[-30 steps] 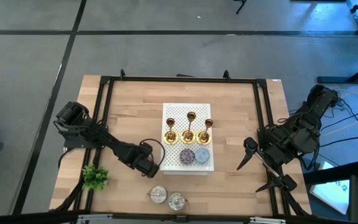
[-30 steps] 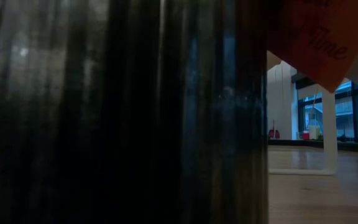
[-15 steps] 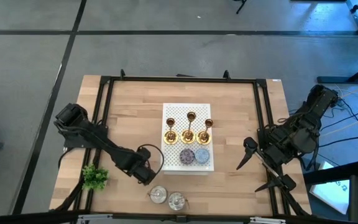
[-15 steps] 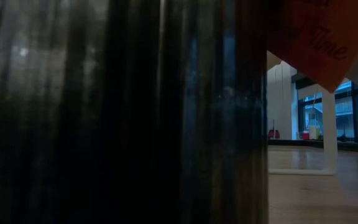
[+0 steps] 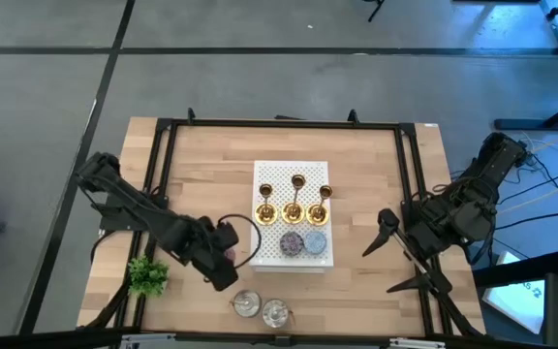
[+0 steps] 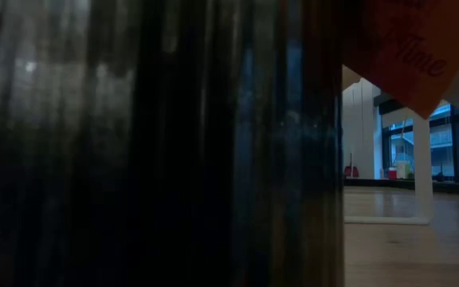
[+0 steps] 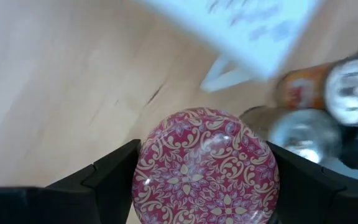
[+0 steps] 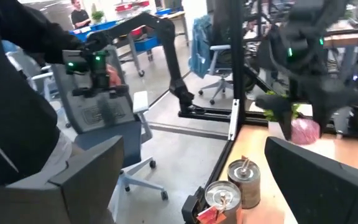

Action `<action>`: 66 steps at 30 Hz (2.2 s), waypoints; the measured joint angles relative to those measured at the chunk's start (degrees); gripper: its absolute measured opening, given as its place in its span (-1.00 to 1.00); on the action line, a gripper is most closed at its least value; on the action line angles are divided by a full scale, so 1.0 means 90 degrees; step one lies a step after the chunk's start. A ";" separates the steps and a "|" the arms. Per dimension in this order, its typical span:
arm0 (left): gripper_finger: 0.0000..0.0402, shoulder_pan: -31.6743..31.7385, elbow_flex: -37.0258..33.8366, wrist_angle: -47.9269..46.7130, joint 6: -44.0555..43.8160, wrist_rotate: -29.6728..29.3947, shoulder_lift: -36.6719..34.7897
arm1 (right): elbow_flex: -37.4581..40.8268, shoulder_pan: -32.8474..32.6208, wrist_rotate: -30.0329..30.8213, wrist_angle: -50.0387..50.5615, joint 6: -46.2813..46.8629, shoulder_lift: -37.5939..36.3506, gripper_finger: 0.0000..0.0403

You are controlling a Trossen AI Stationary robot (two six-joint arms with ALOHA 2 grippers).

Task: Pick & Place candle stick holders
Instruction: Put the pink patterned scented candle on the shelf aligned with the other red and blue patterned scented candles

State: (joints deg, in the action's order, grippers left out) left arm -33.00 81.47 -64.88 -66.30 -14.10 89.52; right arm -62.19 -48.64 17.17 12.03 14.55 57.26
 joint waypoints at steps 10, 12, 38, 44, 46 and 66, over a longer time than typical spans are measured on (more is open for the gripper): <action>0.45 0.0774 0.0552 0.0147 0.2227 0.0029 -0.0061 | 0.0000 0.0019 0.0665 -0.0283 0.0005 0.0063 0.94; 0.45 0.0922 0.0564 0.0377 0.2614 0.0077 -0.0061 | 0.0000 0.0024 0.0757 -0.0295 0.0027 0.0128 0.94; 0.45 0.1215 0.0986 0.1241 0.3299 0.0026 0.0680 | 0.0000 0.0080 0.0756 -0.0563 0.0315 0.0439 0.94; 0.45 0.1215 0.0986 0.1312 0.3098 0.0067 0.0716 | 0.0000 0.0080 0.0739 -0.0552 0.0242 0.0439 0.94; 0.45 0.1225 0.0986 0.1501 0.3066 0.0075 0.0792 | 0.0000 0.0080 0.0734 -0.0551 0.0213 0.0439 0.94; 0.57 0.1245 0.0986 0.1398 0.2763 0.0023 0.1012 | 0.0000 0.0012 0.0668 -0.0553 0.0221 0.0439 0.94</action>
State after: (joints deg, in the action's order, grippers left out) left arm -21.80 90.35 -52.29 -41.43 -13.89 98.63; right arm -62.19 -48.53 23.18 7.05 16.53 61.21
